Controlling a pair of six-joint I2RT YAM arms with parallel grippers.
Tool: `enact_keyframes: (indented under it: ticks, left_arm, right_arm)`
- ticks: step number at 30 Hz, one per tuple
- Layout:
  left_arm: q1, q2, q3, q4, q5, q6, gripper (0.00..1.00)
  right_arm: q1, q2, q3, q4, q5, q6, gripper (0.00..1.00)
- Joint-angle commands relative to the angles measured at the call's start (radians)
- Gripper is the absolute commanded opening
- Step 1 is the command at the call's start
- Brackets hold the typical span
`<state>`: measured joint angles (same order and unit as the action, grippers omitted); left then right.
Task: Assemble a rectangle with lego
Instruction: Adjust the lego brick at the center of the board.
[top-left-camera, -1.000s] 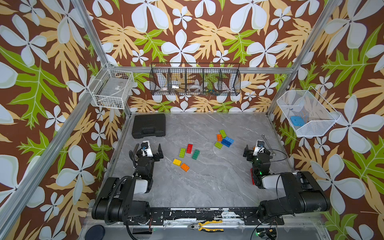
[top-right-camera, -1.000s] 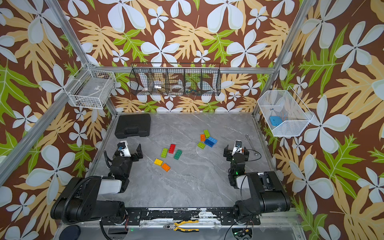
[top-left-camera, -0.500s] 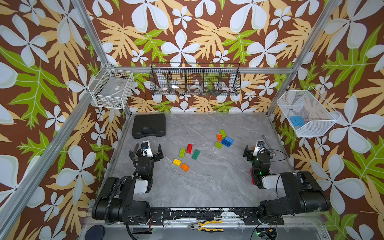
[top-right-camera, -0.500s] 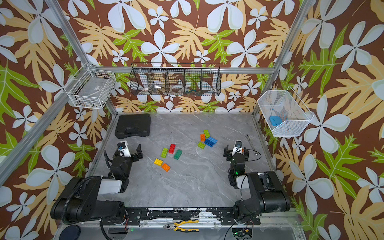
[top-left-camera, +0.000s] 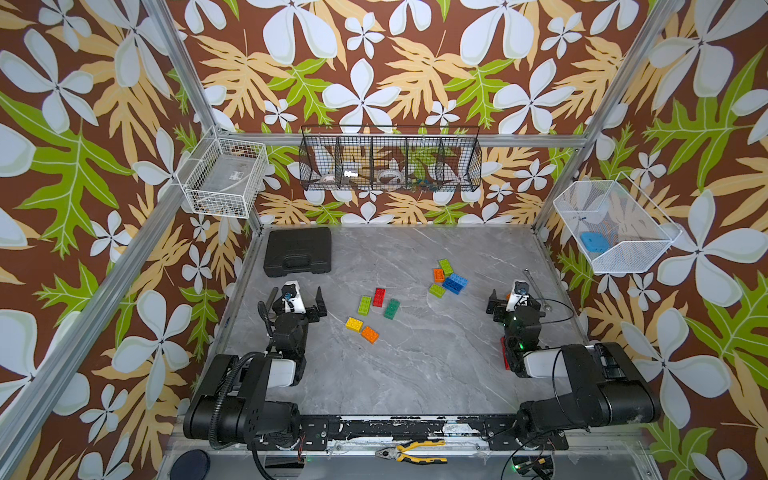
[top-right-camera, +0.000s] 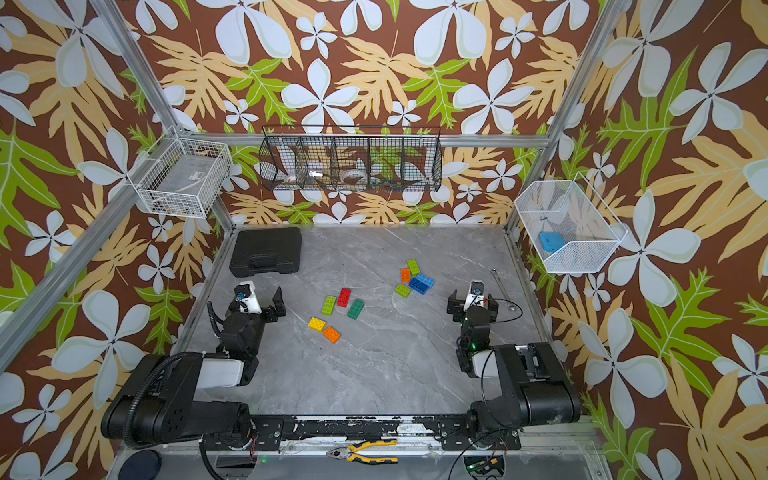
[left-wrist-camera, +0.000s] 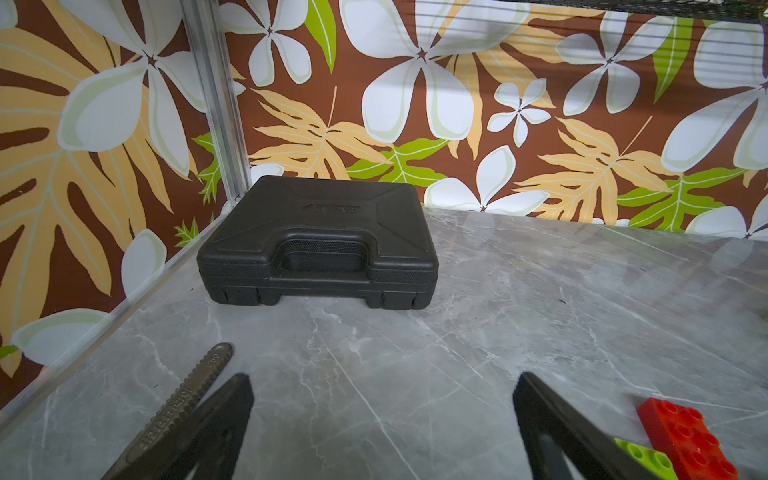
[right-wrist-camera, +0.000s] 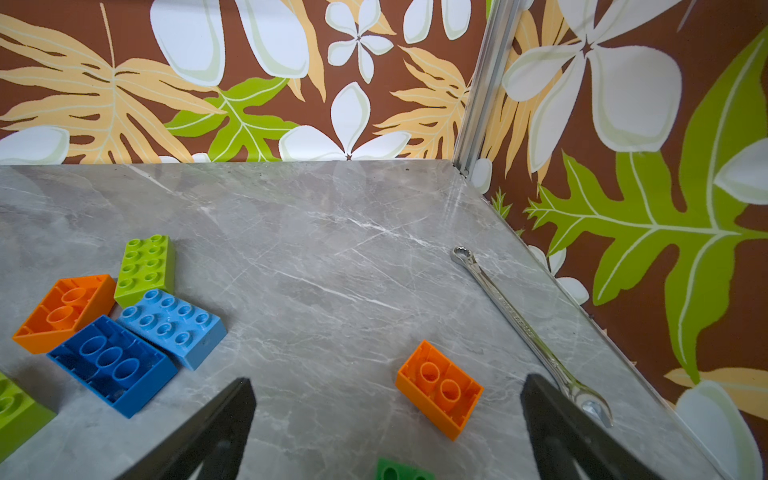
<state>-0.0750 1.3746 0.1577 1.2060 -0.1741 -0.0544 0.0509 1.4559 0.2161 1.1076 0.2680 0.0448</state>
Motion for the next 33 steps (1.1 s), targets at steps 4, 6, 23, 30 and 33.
enact_keyframes:
  ticks: [4,6,23,30,33]
  left_arm:
    - [0.006,0.000,0.005,0.033,0.007,-0.007,1.00]
    - [0.009,0.000,0.005,0.033,0.007,-0.007,1.00]
    - [-0.124,-0.486,0.373,-0.934,-0.376,-0.385,1.00]
    - [-0.101,-0.514,0.427,-1.114,-0.024,-0.589,0.83]
    - [-0.114,-0.444,0.482,-1.228,0.086,-0.607,0.67]
  right_arm:
    - [0.000,0.001,0.002,0.033,0.011,0.000,0.99]
    - [0.000,0.004,0.005,0.031,0.011,0.000,0.99]
    - [0.245,-0.373,0.448,-1.059,0.324,0.362,0.99]
    - [0.234,-0.280,0.602,-1.252,-0.234,0.599,0.76]
    - [0.423,-0.166,0.716,-1.401,-0.099,0.582,0.74]
